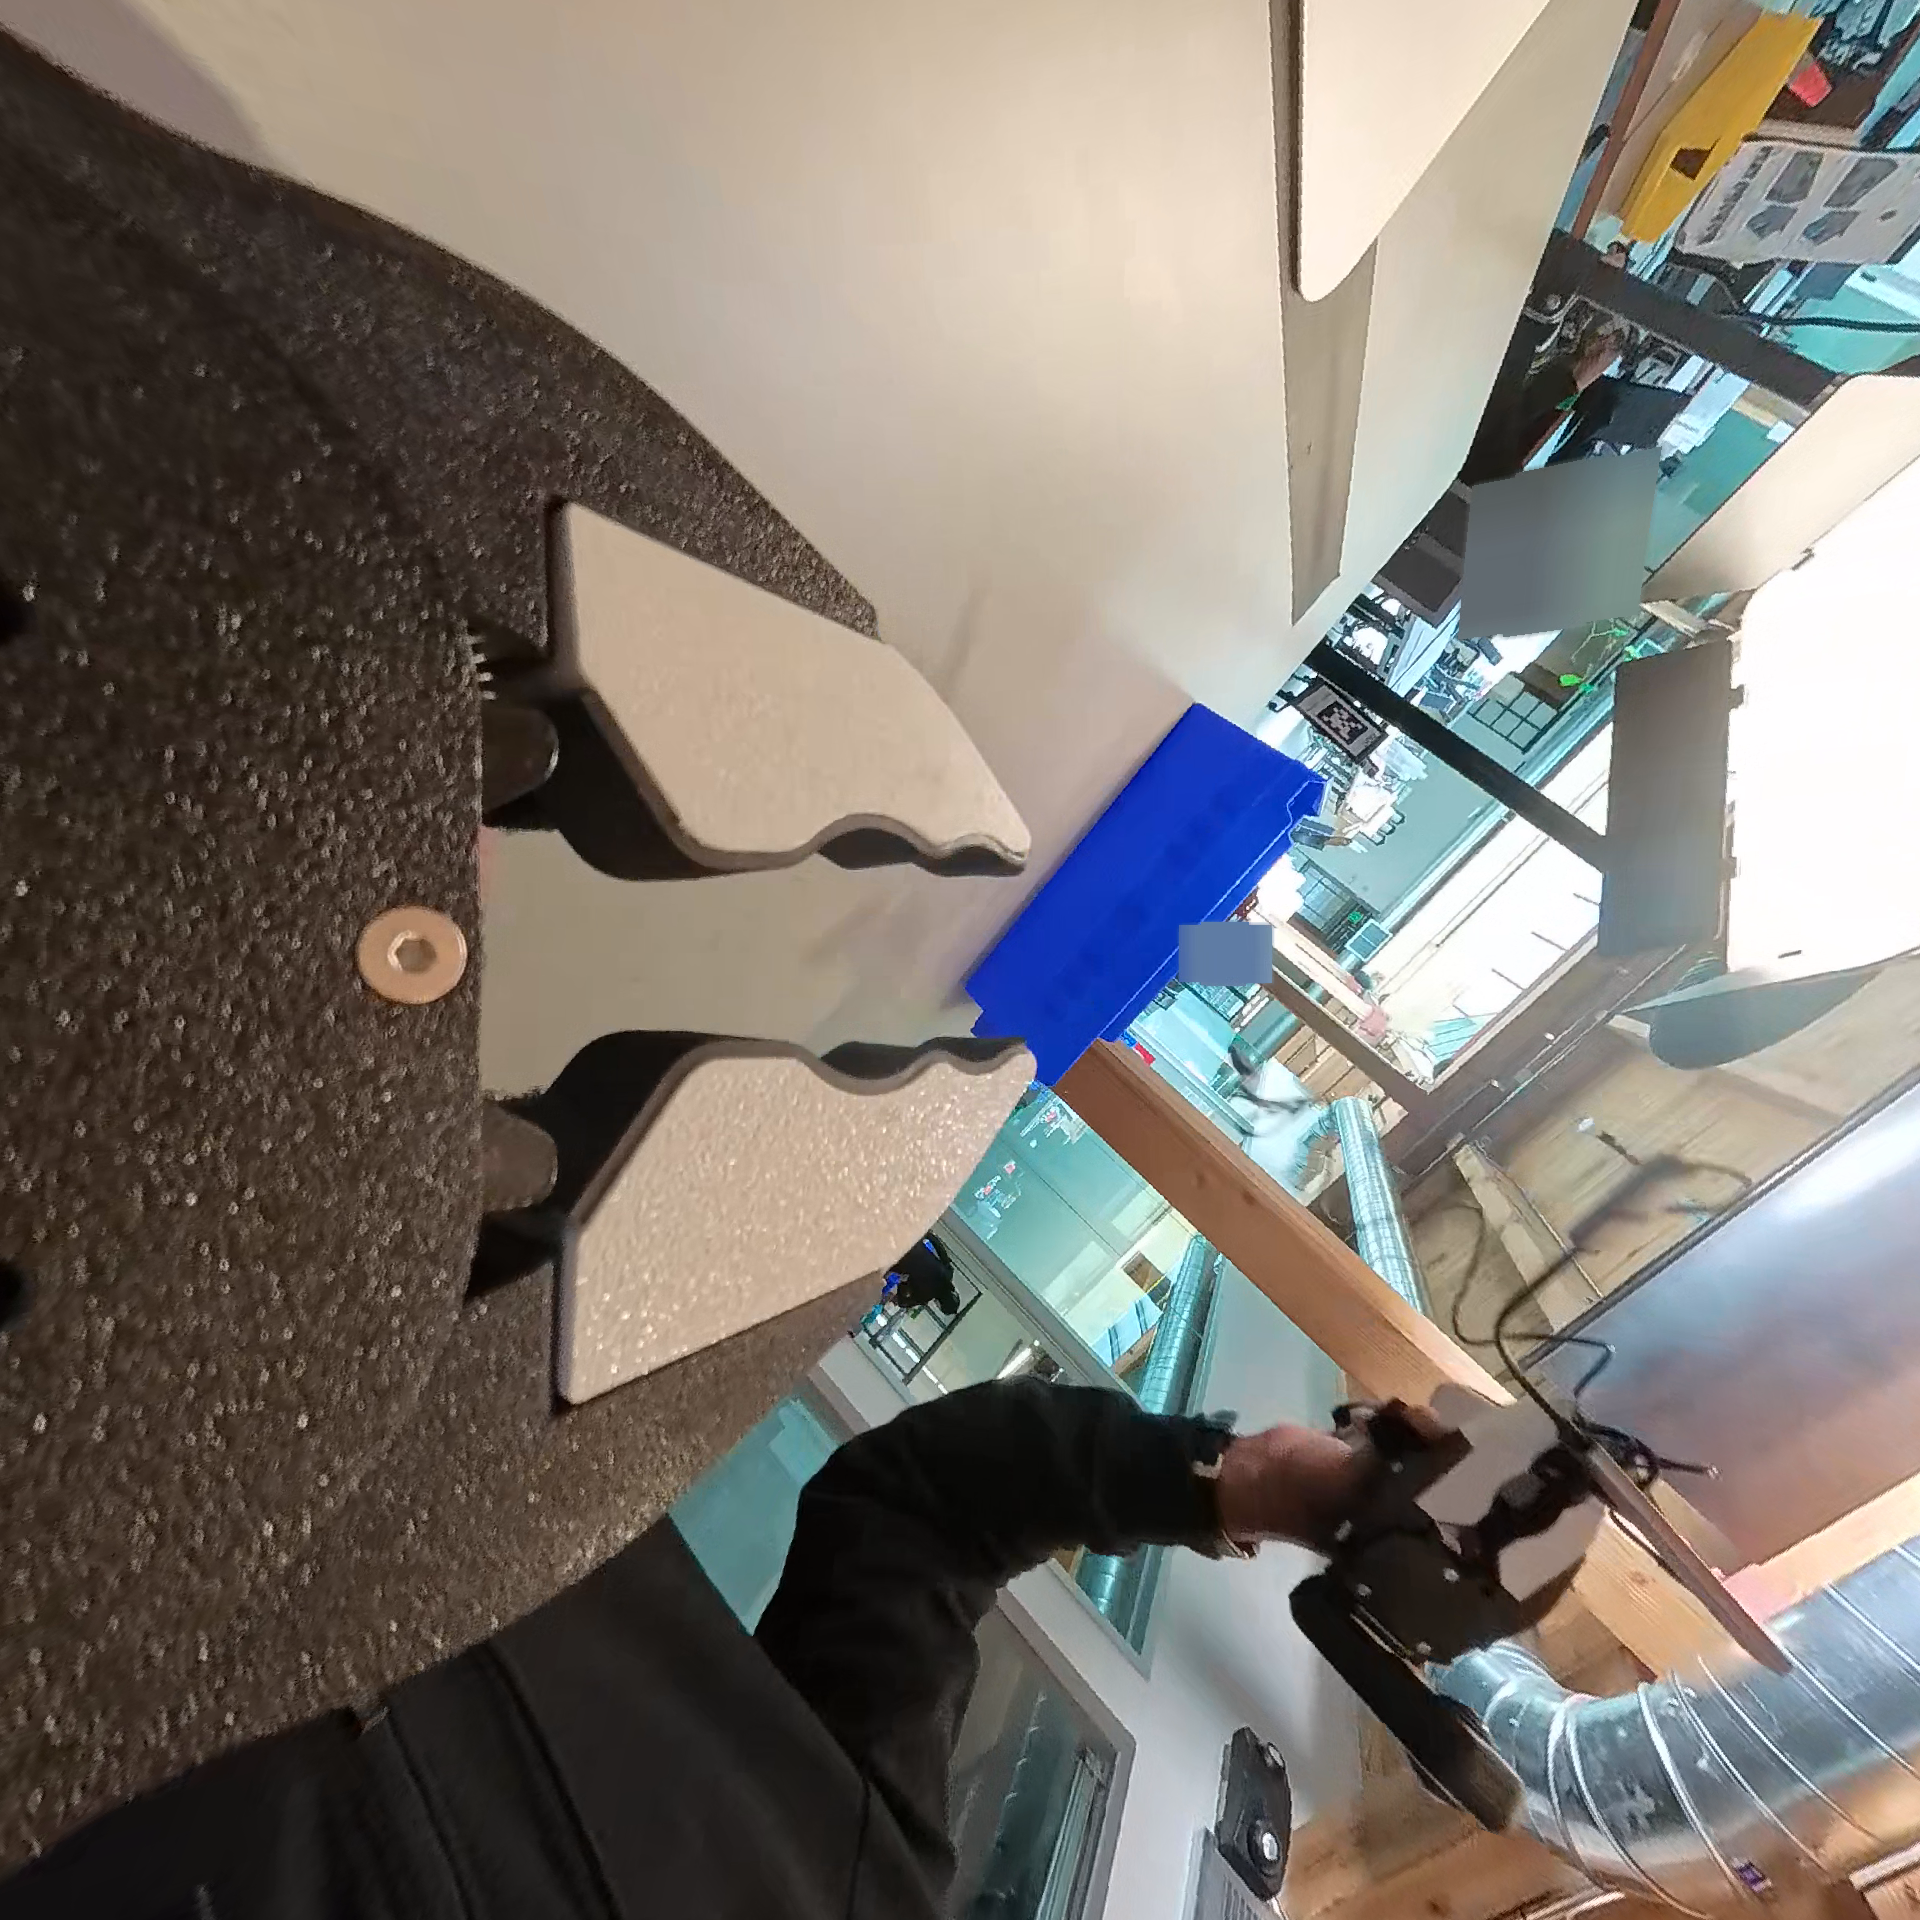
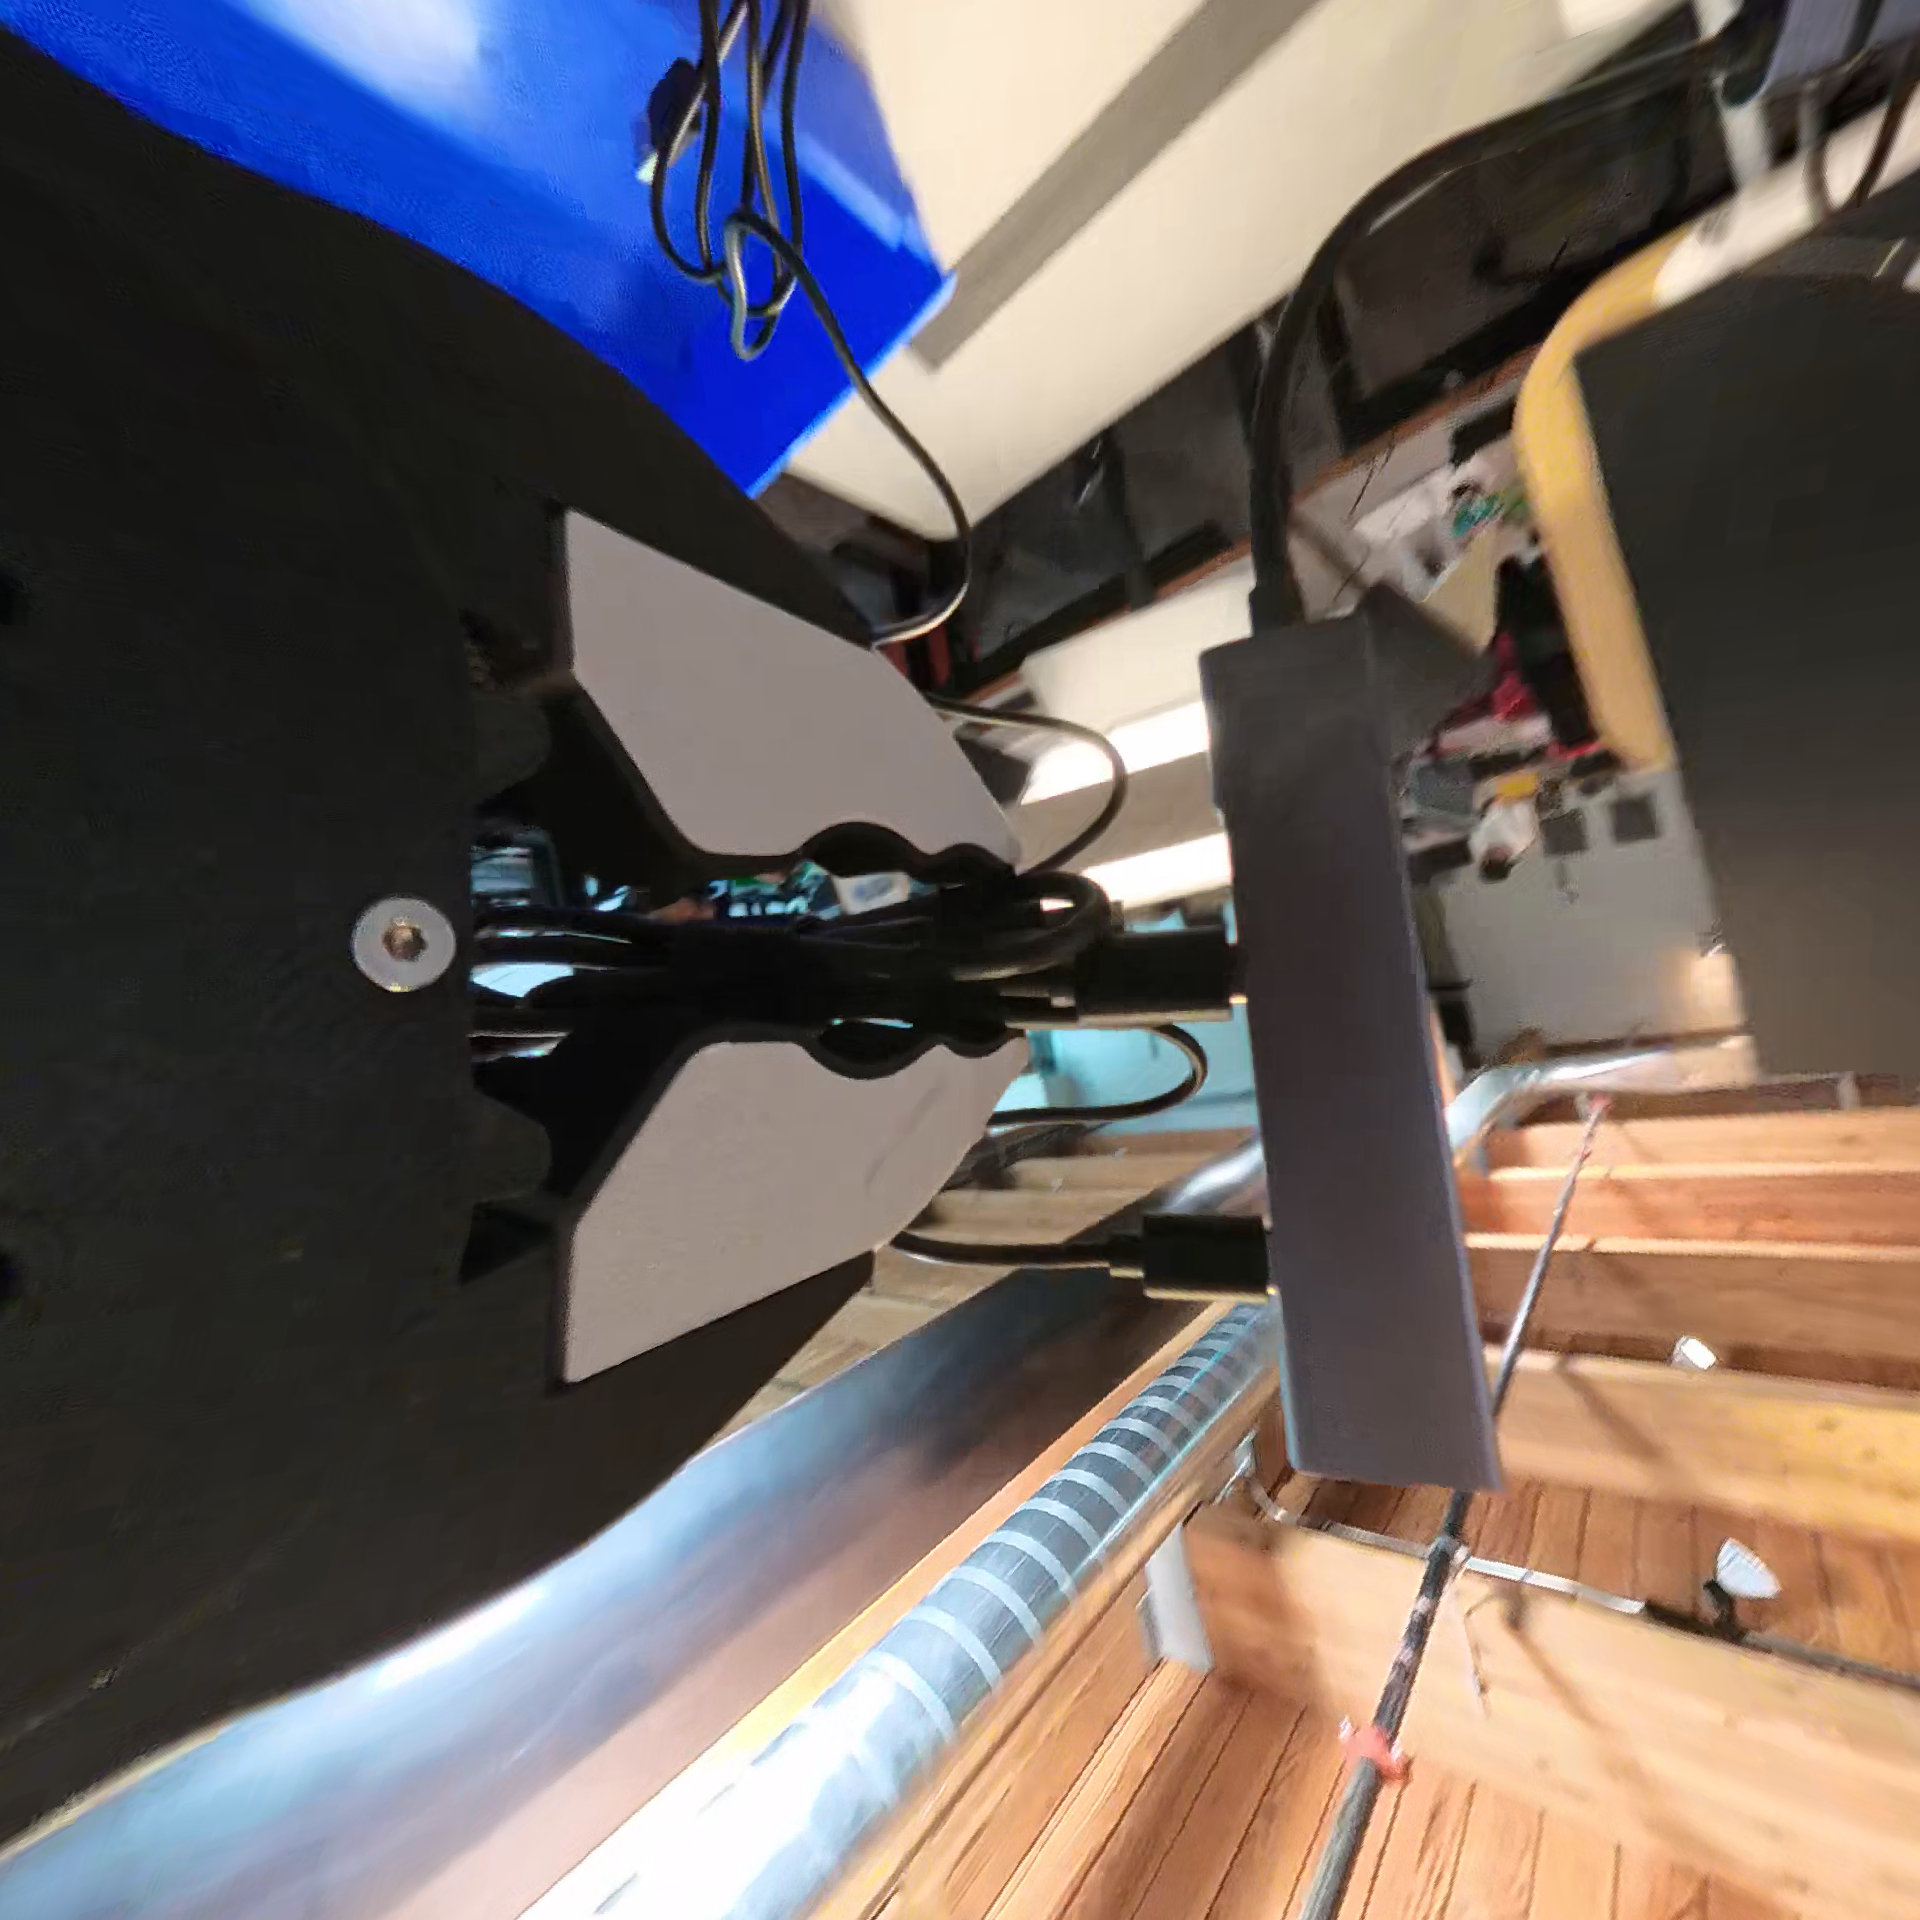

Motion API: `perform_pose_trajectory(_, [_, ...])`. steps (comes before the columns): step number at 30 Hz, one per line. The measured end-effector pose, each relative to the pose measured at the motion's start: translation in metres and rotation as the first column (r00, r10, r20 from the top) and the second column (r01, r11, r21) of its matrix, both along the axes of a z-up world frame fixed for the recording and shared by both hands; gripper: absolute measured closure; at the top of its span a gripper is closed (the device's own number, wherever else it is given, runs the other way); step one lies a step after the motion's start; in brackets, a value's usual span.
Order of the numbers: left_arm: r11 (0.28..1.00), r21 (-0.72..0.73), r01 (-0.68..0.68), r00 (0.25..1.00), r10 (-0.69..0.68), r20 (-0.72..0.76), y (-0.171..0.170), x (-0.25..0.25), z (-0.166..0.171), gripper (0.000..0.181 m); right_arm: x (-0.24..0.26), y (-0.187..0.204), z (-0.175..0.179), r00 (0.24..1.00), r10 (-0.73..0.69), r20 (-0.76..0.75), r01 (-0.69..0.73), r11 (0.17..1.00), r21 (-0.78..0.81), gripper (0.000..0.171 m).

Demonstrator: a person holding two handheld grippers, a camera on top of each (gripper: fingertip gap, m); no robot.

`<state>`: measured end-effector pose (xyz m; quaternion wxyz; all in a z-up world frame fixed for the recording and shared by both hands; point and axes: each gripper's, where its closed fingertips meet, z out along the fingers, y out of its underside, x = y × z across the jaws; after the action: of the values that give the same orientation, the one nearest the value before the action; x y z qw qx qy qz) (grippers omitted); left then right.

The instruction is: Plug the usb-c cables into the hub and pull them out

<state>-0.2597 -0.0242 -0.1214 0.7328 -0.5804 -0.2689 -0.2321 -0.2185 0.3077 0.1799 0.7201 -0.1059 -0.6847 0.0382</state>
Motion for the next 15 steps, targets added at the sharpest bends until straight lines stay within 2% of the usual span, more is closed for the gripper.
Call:
perform_pose_trajectory(3, [1.000,0.005,-0.002,1.000,0.002,0.019,-0.001,-0.002,-0.001,0.151,0.008,0.048,0.048,0.994,-0.102,-0.045,0.102,0.995,-0.006,0.147])
perform_pose_trajectory(6, [1.000,-0.008,0.002,1.000,-0.002,0.022,0.001,-0.002,-0.003,0.151,0.008,0.093,0.059,0.978,-0.203,-0.049,0.201,0.979,-0.036,0.147])
perform_pose_trajectory(10, [1.000,-0.030,0.009,1.000,-0.009,0.017,0.004,0.000,-0.006,0.151,-0.001,0.140,0.005,0.952,-0.300,0.060,0.305,0.946,-0.109,0.147])
perform_pose_trajectory(15, [0.999,-0.045,0.014,1.000,-0.013,0.021,0.007,-0.001,-0.009,0.151,-0.007,0.180,-0.119,0.885,-0.356,0.299,0.431,0.870,-0.241,0.147])
